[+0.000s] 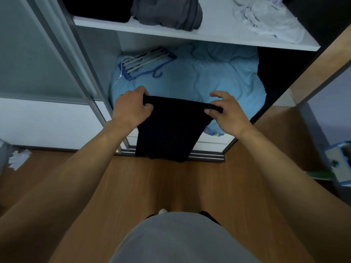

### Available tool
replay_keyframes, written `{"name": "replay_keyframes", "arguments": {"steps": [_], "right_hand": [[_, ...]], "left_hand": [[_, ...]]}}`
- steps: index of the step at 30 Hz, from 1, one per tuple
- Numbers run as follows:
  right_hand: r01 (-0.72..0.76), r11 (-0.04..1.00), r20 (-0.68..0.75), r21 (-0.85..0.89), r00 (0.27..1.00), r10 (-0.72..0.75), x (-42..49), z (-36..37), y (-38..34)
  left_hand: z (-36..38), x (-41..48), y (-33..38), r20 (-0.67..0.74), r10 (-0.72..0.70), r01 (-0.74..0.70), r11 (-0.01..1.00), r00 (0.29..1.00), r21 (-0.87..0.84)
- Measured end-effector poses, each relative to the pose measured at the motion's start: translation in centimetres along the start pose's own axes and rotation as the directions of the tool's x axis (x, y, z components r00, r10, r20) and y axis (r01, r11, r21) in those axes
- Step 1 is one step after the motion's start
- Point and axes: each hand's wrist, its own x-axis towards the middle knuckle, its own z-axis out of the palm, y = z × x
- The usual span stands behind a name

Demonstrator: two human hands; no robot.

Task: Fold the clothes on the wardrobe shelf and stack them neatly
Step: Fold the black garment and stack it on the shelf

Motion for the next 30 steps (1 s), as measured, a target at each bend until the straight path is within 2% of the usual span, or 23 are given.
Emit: {"name": "replay_keyframes", "arguments": {"steps": [2,4,7,11,13,15,17,18,19,22,23,24,27,30], "right_hand": [[-0.006,0.98,0.03,0.198,1.0,0.0,0.0,-0.6,-0.2],[-0.035,0.929,0.001,0.368,0.999,0.037,0.2,-0.9,-0.7],[-0.052,0.789,-0.008,0.612,0.997,0.072,0.9,-1.2,-1.8],[-0.086,0.642,-0.003,0.762,0.991,0.135,1.8,-1.8,-2.0],[-0.09,0.55,-0.015,0.831,0.983,0.183,2.2,-2.0,-1.4],[-0.075,0.389,-0.016,0.918,0.974,0.226,2.4,-2.1,-0.7],[-0.086,0.264,0.028,0.961,0.976,0.217,2.1,-1.6,0.2],[-0.118,0.252,0.069,0.961,0.978,0.195,1.8,-1.1,0.6],[-0.168,0.28,0.123,0.945,0.978,0.171,1.3,-0.2,0.9],[-0.314,0.458,0.278,0.832,0.949,0.146,0.2,3.3,0.6],[-0.328,0.464,0.281,0.823,0.945,0.168,0.1,4.2,0.2],[-0.34,0.423,0.283,0.84,0.939,0.193,0.3,4.6,-0.1],[-0.437,0.154,0.406,0.886,0.892,0.2,1.0,3.8,-1.6],[-0.479,0.158,0.466,0.864,0.878,0.111,1.6,2.4,-2.7]], "left_hand": [[-0.4,0.5,0.0,-0.047,-0.061,0.054,0.989,0.997,-0.135],[-0.7,1.0,0.0,-0.056,-0.145,0.119,0.938,0.988,-0.326],[-0.8,2.0,0.4,-0.051,-0.22,0.16,0.832,0.974,-0.531],[-0.7,3.0,1.0,-0.065,-0.151,0.094,0.844,0.986,-0.528],[-0.9,3.2,1.4,-0.023,-0.124,0.084,0.791,0.992,-0.607],[-1.1,3.3,2.1,0.034,-0.089,0.086,0.702,0.996,-0.707],[-1.2,3.3,3.2,0.03,-0.087,0.076,0.596,0.996,-0.799],[-1.3,3.2,3.9,0.014,-0.102,0.068,0.549,0.995,-0.833],[-1.3,3.1,4.6,0.0,-0.126,0.064,0.502,0.992,-0.863],[-1.1,3.0,5.8,0.033,-0.211,0.114,0.386,0.977,-0.915],[-1.2,3.1,5.6,0.074,-0.244,0.157,0.343,0.967,-0.926],[-1.4,3.4,5.2,0.121,-0.279,0.206,0.3,0.953,-0.932],[-2.4,4.1,2.3,0.232,-0.36,0.329,0.238,0.904,-0.914],[-2.6,4.0,-0.6,0.344,-0.386,0.441,0.197,0.856,-0.876]]}}
